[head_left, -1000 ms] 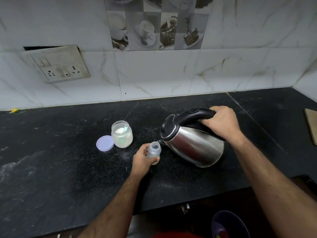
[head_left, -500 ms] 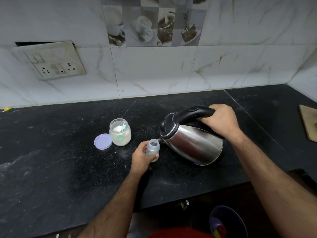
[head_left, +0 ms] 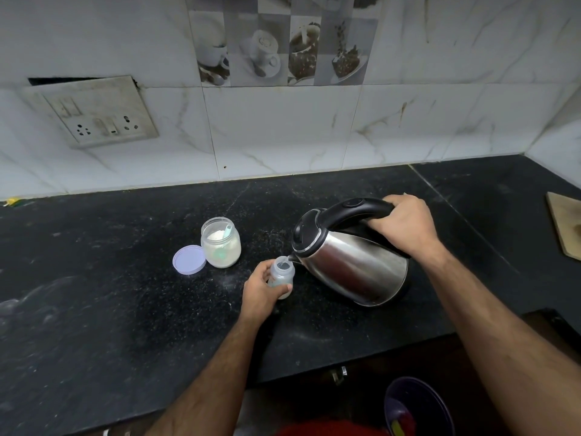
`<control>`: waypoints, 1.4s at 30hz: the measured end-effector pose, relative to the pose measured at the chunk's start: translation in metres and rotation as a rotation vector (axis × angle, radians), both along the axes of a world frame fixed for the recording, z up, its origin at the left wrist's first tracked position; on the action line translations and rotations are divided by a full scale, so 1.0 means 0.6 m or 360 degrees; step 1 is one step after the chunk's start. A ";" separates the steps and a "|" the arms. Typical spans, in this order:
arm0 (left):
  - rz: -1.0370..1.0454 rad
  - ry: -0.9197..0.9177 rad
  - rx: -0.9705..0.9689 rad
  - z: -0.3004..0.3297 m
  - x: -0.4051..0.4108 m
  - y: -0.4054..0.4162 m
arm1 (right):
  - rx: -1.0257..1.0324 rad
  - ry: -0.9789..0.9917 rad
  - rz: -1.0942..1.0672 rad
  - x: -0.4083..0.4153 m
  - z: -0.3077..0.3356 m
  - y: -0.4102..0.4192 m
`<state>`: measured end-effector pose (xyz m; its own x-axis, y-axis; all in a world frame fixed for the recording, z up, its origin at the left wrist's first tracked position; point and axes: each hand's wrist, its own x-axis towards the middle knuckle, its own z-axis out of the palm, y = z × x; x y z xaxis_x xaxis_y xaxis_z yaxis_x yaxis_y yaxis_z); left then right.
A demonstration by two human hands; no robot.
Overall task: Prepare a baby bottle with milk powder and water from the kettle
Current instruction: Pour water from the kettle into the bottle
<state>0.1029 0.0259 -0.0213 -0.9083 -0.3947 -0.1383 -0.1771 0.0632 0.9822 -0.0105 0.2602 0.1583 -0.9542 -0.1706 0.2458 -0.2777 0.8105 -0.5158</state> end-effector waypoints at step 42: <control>0.0233 -0.0028 -0.0053 0.006 -0.039 0.000 | -0.1489 -0.0372 -0.0090 -0.144 0.034 -0.065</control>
